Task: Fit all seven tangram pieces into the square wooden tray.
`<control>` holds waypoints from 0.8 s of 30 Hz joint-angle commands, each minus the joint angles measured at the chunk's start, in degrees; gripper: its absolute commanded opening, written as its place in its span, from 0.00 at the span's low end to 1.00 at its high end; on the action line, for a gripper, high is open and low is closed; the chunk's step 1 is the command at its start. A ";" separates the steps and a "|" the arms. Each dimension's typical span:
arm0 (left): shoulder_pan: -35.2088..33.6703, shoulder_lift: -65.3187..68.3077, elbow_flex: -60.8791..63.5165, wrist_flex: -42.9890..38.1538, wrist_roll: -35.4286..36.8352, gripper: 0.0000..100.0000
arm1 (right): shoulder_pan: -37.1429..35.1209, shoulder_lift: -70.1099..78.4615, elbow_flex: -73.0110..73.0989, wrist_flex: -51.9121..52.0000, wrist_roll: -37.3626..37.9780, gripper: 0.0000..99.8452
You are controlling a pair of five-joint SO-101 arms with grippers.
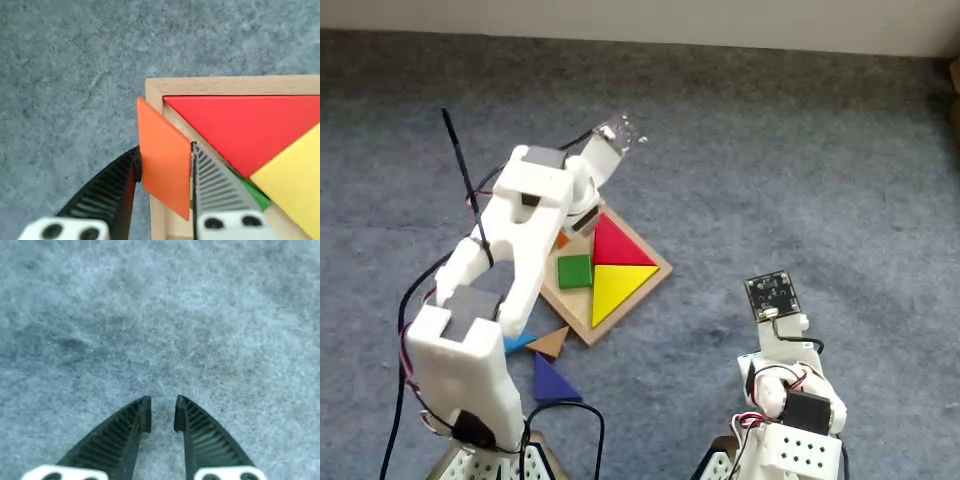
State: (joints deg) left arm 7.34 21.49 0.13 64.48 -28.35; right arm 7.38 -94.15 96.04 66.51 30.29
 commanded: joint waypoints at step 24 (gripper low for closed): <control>-1.54 5.14 -18.68 17.67 0.35 0.07 | 0.84 -0.13 3.74 -1.01 0.35 0.09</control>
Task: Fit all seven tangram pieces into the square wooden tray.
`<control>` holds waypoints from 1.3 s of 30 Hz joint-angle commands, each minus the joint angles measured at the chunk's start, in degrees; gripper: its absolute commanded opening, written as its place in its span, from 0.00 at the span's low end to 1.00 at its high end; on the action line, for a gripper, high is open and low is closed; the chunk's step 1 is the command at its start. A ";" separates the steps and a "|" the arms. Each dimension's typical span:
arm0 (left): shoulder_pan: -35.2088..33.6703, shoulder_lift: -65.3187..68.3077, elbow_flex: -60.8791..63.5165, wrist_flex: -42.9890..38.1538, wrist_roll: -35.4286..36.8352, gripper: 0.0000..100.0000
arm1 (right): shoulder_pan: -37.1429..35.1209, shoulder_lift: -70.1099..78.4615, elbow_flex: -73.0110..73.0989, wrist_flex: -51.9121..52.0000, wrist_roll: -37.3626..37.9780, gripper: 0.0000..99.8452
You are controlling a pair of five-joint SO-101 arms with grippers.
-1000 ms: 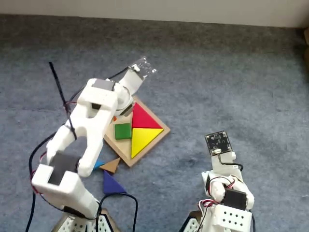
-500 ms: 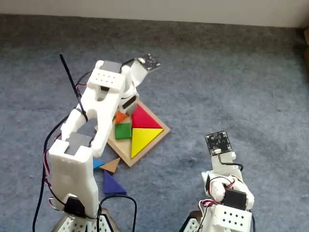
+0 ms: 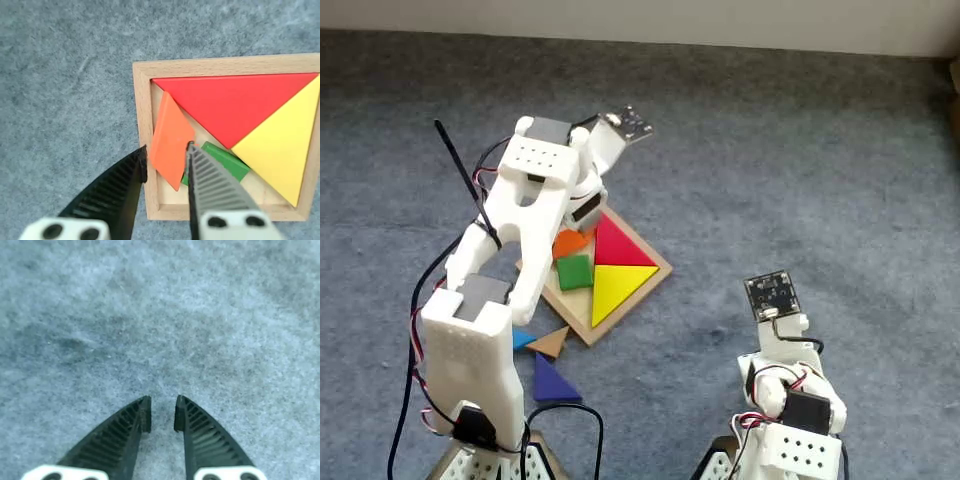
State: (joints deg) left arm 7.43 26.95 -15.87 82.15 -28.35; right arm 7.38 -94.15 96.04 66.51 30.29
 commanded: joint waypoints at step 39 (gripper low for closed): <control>-2.51 -15.52 7.08 13.27 4.75 0.01 | 0.84 -0.13 3.74 -1.01 0.35 0.09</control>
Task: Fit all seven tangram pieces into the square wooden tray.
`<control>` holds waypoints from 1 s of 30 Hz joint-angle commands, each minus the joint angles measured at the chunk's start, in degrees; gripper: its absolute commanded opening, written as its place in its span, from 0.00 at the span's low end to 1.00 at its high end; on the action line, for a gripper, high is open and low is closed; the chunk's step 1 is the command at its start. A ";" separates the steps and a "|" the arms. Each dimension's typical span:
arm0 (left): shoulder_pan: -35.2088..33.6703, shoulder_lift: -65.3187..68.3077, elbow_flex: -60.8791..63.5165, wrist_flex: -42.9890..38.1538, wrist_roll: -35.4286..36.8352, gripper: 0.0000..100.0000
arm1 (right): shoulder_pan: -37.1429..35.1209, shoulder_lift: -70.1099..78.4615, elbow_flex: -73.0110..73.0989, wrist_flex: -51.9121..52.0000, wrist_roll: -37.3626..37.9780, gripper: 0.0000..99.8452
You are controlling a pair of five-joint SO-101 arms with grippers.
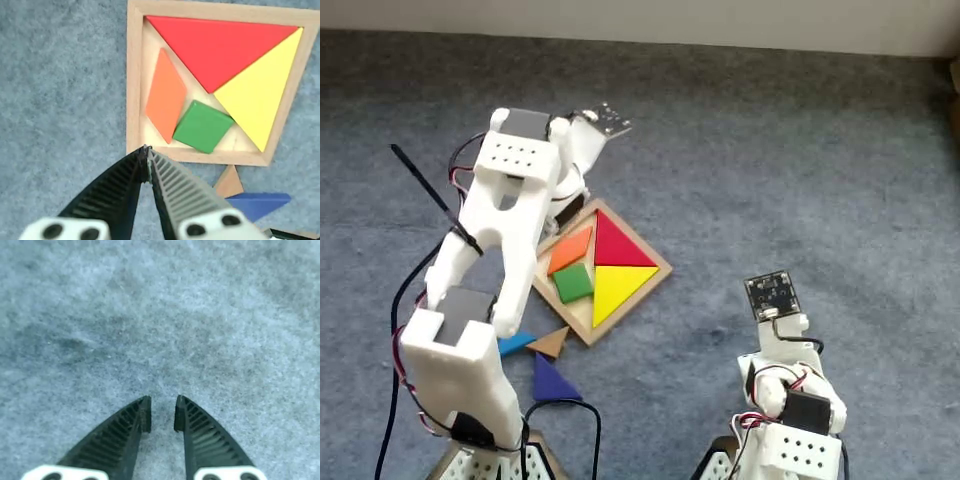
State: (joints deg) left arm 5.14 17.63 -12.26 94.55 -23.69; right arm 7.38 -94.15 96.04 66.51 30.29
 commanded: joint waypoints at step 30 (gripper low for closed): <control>8.75 -45.05 66.51 -22.68 -0.26 0.20 | 0.84 -0.13 3.74 -1.10 0.35 0.09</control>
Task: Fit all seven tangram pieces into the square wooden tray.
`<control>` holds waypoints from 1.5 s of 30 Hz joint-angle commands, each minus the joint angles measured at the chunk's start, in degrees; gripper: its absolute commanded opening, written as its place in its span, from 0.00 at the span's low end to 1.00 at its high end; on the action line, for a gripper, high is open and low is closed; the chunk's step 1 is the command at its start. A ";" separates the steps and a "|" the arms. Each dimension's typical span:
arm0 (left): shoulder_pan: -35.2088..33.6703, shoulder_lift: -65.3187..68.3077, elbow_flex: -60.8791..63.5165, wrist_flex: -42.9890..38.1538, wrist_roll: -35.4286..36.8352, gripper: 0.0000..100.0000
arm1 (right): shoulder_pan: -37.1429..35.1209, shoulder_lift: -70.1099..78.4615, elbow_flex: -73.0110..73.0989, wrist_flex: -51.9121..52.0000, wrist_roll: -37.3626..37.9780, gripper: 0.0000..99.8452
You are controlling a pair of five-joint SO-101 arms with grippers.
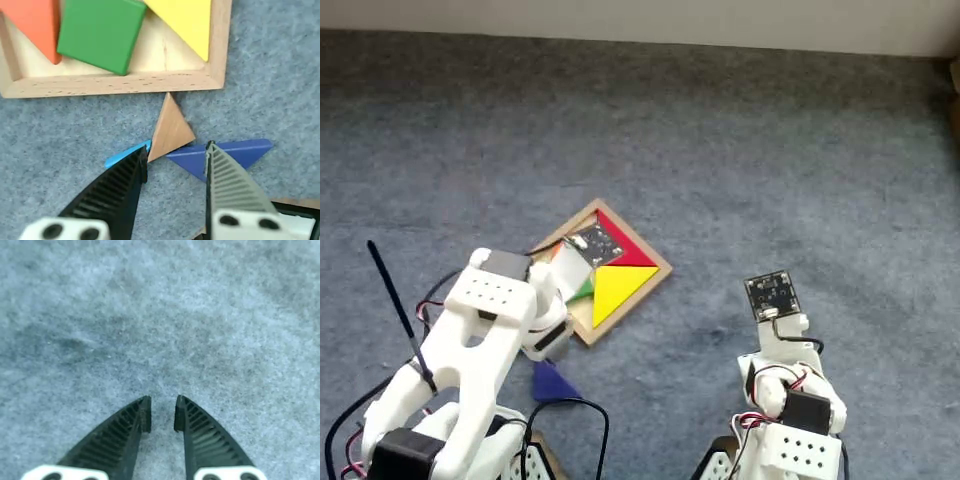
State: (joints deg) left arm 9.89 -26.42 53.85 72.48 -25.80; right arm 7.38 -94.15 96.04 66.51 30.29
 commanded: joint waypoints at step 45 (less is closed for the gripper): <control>2.15 14.46 -9.45 -2.64 4.92 0.01 | 0.84 -0.13 3.74 -1.10 0.35 0.09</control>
State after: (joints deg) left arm 12.97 -5.93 45.76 68.88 -21.49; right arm 7.38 -94.15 96.04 66.51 30.29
